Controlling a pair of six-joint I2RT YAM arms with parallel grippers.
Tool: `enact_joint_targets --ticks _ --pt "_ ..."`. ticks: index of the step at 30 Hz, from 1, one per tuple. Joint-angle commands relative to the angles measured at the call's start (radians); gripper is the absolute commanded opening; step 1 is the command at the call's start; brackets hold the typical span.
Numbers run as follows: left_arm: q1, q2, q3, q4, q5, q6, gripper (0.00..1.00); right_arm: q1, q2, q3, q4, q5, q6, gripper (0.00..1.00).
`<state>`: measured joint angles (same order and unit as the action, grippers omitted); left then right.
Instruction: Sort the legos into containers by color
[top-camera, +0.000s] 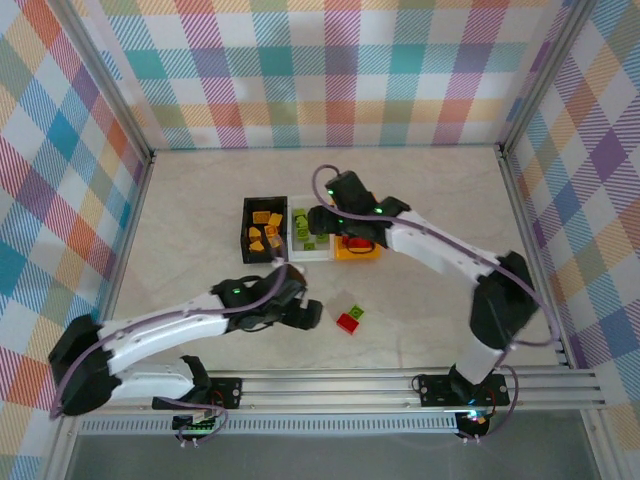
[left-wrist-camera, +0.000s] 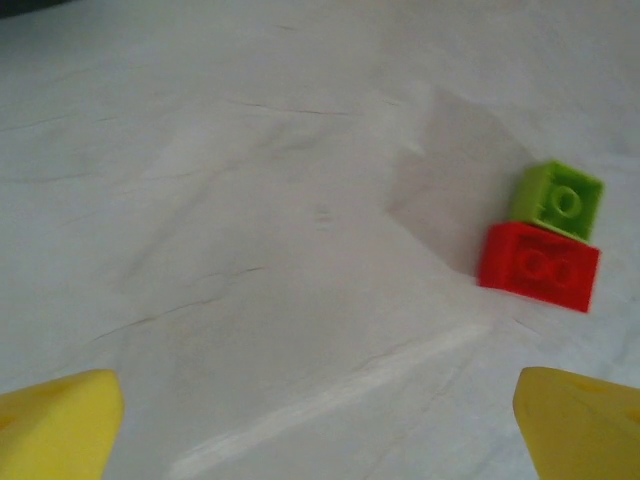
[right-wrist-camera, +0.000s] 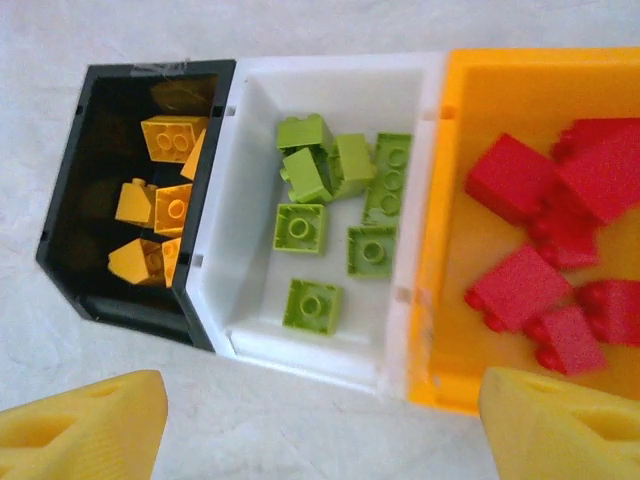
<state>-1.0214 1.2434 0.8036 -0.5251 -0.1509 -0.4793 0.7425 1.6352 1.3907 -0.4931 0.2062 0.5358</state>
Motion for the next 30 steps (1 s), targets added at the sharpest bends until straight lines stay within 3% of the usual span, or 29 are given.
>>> enact_joint_targets --ticks 1,8,20,30 --pt "-0.089 0.156 0.101 0.058 0.034 0.122 1.00 -0.021 -0.110 -0.125 0.027 0.027 0.040 0.83" --pt "-0.178 0.419 0.247 0.065 0.006 0.179 1.00 -0.068 -0.335 -0.312 0.002 0.047 0.069 0.85" --pt "-0.191 0.565 0.295 0.092 -0.017 0.213 0.91 -0.101 -0.508 -0.422 -0.016 0.062 0.086 0.86" --pt "-0.198 0.553 0.247 0.143 -0.053 0.211 0.62 -0.112 -0.540 -0.445 -0.023 0.085 0.089 0.88"
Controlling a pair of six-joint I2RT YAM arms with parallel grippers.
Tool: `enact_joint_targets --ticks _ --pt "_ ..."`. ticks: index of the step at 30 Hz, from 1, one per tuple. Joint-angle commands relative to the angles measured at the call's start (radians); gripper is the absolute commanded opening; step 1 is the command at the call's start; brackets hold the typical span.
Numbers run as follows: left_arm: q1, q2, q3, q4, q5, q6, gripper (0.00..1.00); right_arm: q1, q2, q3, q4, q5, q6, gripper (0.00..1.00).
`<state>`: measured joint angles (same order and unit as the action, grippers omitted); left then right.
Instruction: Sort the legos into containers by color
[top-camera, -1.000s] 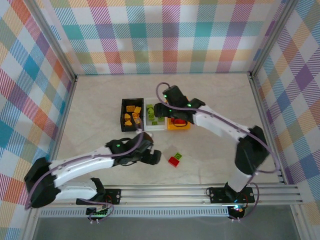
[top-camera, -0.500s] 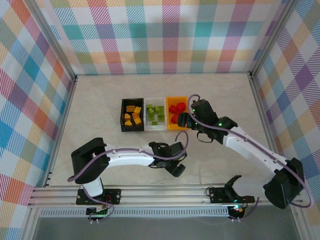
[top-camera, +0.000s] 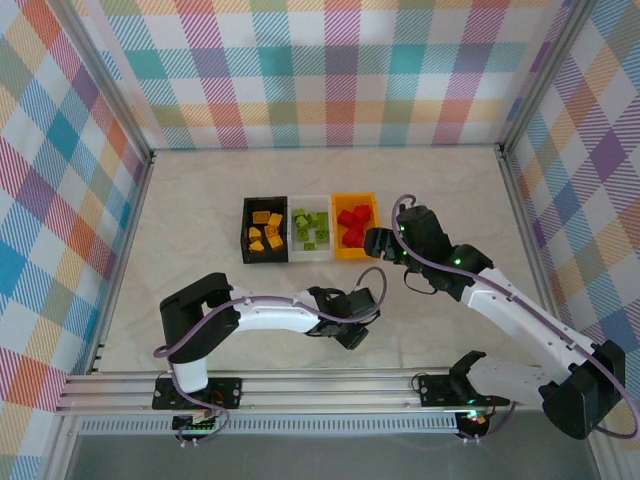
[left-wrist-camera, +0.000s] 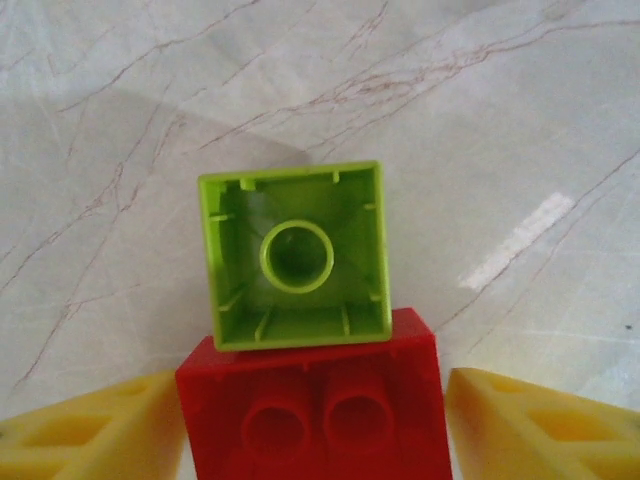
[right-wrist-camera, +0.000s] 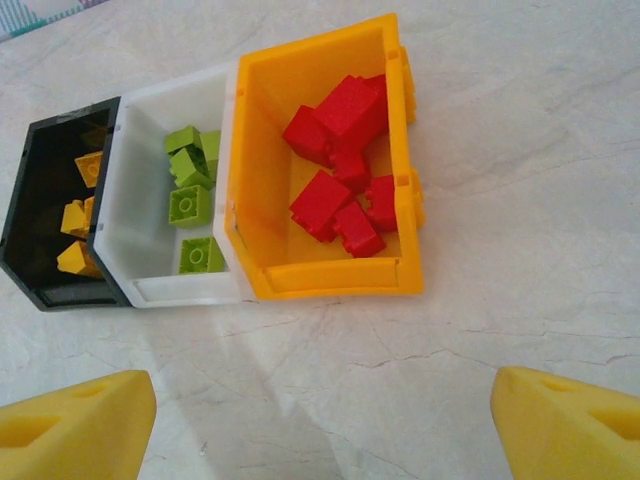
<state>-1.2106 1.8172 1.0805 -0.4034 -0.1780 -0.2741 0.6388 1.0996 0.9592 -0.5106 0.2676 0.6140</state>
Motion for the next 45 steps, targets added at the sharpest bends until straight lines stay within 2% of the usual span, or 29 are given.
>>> enact_joint_targets --ticks 1,6,11,13,17,19,23,27,31,33,35,37,39,42,45 --pt "-0.009 -0.025 -0.034 0.019 -0.025 0.007 0.59 -0.010 -0.003 -0.014 -0.002 0.022 0.013 0.87" --pt "-0.009 -0.115 -0.108 -0.014 -0.043 -0.028 0.50 -0.013 -0.001 -0.020 0.001 0.021 0.018 0.88" --pt "0.006 -0.306 -0.135 -0.102 -0.095 -0.066 0.49 -0.014 -0.004 -0.032 0.000 0.012 0.019 0.88" --pt "0.048 -0.376 -0.116 -0.142 -0.111 -0.068 0.49 -0.014 -0.017 -0.054 0.012 0.000 0.026 0.88" --pt "0.195 -0.439 -0.065 -0.101 -0.040 -0.044 0.49 -0.013 -0.032 -0.106 0.022 0.001 0.042 0.88" --pt "0.273 -0.396 0.021 -0.083 0.018 -0.023 0.49 -0.013 -0.025 -0.121 0.008 0.004 0.044 0.87" --pt "0.367 -0.217 0.219 -0.045 0.102 0.010 0.49 -0.014 -0.024 -0.146 -0.009 0.008 0.057 0.87" --pt "0.414 0.013 0.456 -0.082 0.140 0.031 0.49 -0.014 -0.043 -0.179 -0.018 0.029 0.070 0.87" --pt "0.440 0.171 0.626 -0.103 0.152 0.035 0.50 -0.014 -0.049 -0.199 -0.030 0.034 0.075 0.87" --pt "0.443 0.239 0.704 -0.134 0.147 0.041 0.53 -0.014 -0.055 -0.207 -0.030 0.031 0.075 0.87" --pt "0.445 0.292 0.763 -0.160 0.123 0.045 0.63 -0.014 -0.061 -0.214 -0.028 0.020 0.069 0.87" --pt "0.445 0.319 0.808 -0.165 0.113 0.040 0.78 -0.014 -0.060 -0.221 -0.013 -0.003 0.047 0.87" --pt "0.446 0.321 0.846 -0.173 0.122 0.028 0.85 -0.013 -0.049 -0.230 0.006 -0.039 0.021 0.87" --pt "0.446 0.258 0.854 -0.157 0.142 0.007 0.90 -0.013 -0.010 -0.252 0.062 -0.130 -0.028 0.87" --pt "0.446 0.123 0.761 -0.105 0.149 -0.014 0.96 0.007 0.086 -0.250 0.111 -0.225 -0.059 0.86"
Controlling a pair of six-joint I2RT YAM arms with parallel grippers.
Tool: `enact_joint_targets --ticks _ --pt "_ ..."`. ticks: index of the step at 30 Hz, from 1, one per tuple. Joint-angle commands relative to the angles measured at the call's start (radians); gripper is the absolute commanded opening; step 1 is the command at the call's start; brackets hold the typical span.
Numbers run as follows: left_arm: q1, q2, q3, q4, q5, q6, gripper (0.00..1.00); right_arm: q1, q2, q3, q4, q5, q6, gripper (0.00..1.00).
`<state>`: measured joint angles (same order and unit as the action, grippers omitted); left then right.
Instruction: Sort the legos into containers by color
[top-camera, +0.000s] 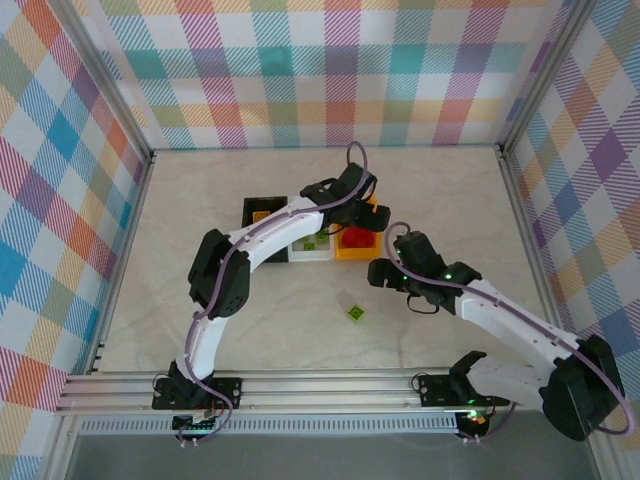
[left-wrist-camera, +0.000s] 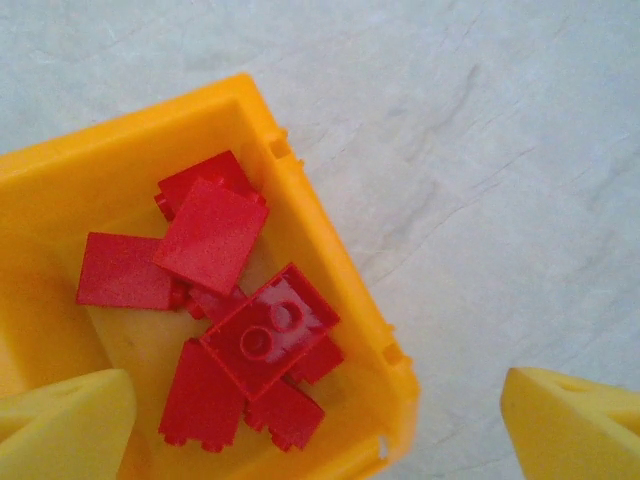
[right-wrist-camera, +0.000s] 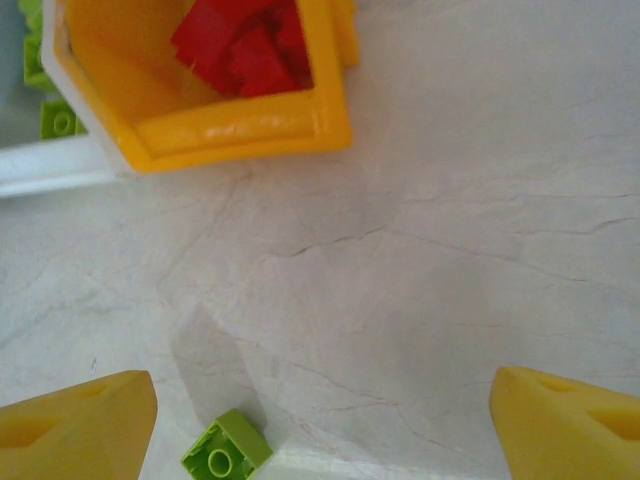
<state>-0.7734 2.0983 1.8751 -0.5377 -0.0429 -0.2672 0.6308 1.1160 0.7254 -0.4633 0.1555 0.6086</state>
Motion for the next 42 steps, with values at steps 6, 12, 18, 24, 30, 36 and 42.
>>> enact_joint_targets --ticks 6,12,18,24,30,36,42 --pt "0.009 -0.530 -0.428 0.121 -0.008 -0.079 1.00 0.172 0.265 0.050 0.089 -0.105 -0.086 0.86" --pt "0.008 -0.881 -0.790 0.025 -0.165 -0.120 1.00 0.248 0.407 0.106 0.035 -0.069 -0.083 0.83" --pt "0.009 -1.115 -0.993 -0.066 -0.247 -0.198 1.00 0.294 0.486 0.128 -0.003 -0.050 -0.054 0.73" --pt "0.009 -1.179 -1.053 -0.114 -0.315 -0.242 1.00 0.314 0.498 0.136 -0.018 -0.062 -0.025 0.58" --pt "0.008 -1.195 -1.054 -0.137 -0.358 -0.242 1.00 0.316 0.468 0.152 -0.006 -0.070 -0.004 0.41" --pt "0.008 -1.225 -1.075 -0.144 -0.388 -0.245 1.00 0.308 0.438 0.285 -0.006 -0.035 -0.045 0.38" --pt "0.009 -1.266 -1.120 -0.136 -0.370 -0.293 1.00 0.245 0.630 0.592 0.007 0.002 -0.124 0.38"
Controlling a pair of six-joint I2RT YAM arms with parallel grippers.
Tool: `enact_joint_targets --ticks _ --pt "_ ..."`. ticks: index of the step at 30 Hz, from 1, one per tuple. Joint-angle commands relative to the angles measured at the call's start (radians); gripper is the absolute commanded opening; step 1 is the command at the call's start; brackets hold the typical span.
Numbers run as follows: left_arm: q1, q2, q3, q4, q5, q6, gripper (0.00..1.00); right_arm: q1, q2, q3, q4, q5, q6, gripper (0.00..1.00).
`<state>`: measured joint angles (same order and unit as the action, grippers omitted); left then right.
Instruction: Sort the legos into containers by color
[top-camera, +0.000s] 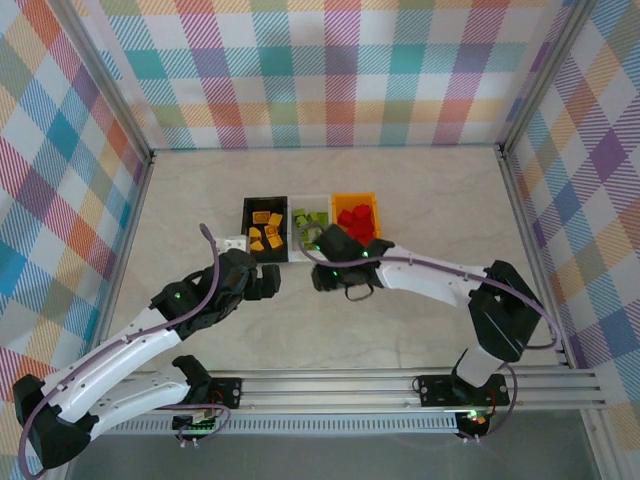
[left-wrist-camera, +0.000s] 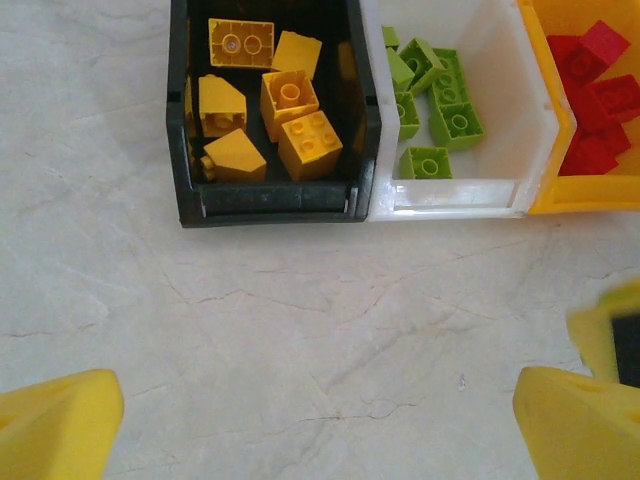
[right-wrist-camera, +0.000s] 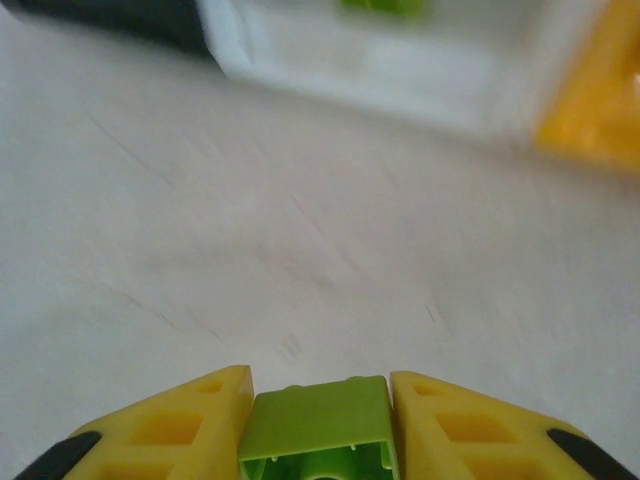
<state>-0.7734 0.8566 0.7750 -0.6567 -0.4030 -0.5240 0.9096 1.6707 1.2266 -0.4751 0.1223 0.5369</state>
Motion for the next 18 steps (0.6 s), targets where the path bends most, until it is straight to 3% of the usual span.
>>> enact_joint_targets --ticks 1,7,9,10,13,18 --pt "0.008 -0.032 -0.025 -0.015 -0.005 -0.043 1.00 -0.053 0.117 0.142 0.025 0.040 -0.061 0.38" --pt "0.008 -0.075 -0.048 -0.027 -0.019 -0.071 1.00 -0.138 0.362 0.417 0.015 0.101 -0.100 0.44" --pt "0.009 -0.086 -0.050 -0.032 -0.027 -0.075 1.00 -0.146 0.422 0.503 -0.006 0.112 -0.128 0.54" --pt "0.008 -0.091 -0.048 -0.035 -0.034 -0.075 1.00 -0.146 0.440 0.540 -0.018 0.120 -0.141 0.65" --pt "0.009 -0.094 -0.027 -0.047 -0.067 -0.071 1.00 -0.146 0.392 0.546 0.008 0.123 -0.158 0.74" --pt "0.008 -0.093 0.011 -0.009 -0.114 -0.027 1.00 -0.146 0.138 0.308 0.148 0.125 -0.143 0.80"
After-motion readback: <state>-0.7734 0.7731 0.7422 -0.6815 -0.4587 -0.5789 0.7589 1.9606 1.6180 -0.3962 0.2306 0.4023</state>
